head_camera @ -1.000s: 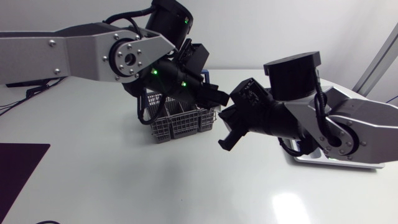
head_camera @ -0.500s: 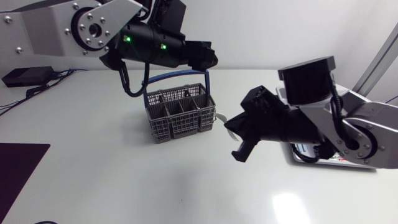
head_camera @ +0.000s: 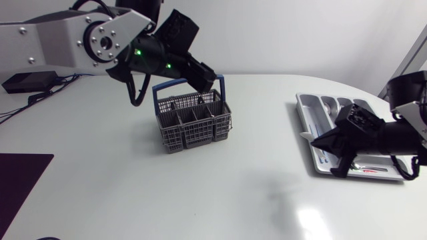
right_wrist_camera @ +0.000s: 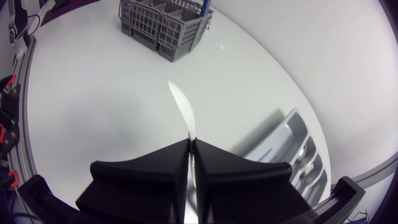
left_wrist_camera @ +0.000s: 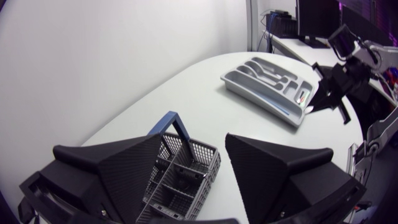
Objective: Unload the cutlery basket into the drawer organizer.
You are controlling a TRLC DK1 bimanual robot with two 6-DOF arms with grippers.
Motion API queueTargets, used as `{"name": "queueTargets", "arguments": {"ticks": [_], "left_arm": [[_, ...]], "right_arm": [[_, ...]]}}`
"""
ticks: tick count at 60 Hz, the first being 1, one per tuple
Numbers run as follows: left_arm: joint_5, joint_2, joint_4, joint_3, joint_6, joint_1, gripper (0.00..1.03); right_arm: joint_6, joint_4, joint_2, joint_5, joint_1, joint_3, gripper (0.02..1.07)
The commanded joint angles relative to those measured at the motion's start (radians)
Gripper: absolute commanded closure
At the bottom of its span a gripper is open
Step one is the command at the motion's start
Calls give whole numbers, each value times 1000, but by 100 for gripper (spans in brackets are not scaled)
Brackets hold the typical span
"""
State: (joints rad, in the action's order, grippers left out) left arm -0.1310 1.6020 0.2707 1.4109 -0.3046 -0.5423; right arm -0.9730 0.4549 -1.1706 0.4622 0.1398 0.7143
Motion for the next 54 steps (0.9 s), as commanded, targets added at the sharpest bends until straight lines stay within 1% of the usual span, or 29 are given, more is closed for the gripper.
{"name": "queueTargets", "arguments": {"ticks": [1,8,13,23,26,32,47,48,50,51,52,53,54], "left_arm": [[16,36,-10,-32,-91,-21,30],[28,52,-10,-50,-159,-39,30],[37,58,-22,-72,-217,-54,30],[48,70,-34,-96,-306,-64,30],[48,72,-37,-104,-334,-65,30],[51,72,-37,-113,-373,-68,30],[102,72,-39,-147,-485,-93,30],[103,72,-37,-147,-496,-93,30],[106,73,-37,-147,-507,-96,30],[108,73,-37,-147,-518,-97,30],[111,75,-37,-145,-525,-99,30],[119,76,-37,-144,-533,-100,30],[123,78,-39,-144,-539,-102,30]], "right_arm": [[-188,45,-44,15,115,33,100],[-343,91,-118,15,268,85,100],[-444,97,-179,10,377,131,100],[-601,102,-296,-16,508,206,100],[-642,93,-333,-28,534,221,100],[-693,33,-394,-69,564,224,100],[-767,-51,-494,-161,583,218,99],[-771,-56,-497,-172,583,214,98],[-773,-67,-501,-183,581,209,89],[-773,-76,-503,-188,580,205,80],[-773,-81,-503,-189,580,203,75],[-773,-87,-503,-194,577,198,65],[-773,-90,-503,-197,577,197,59]]}}
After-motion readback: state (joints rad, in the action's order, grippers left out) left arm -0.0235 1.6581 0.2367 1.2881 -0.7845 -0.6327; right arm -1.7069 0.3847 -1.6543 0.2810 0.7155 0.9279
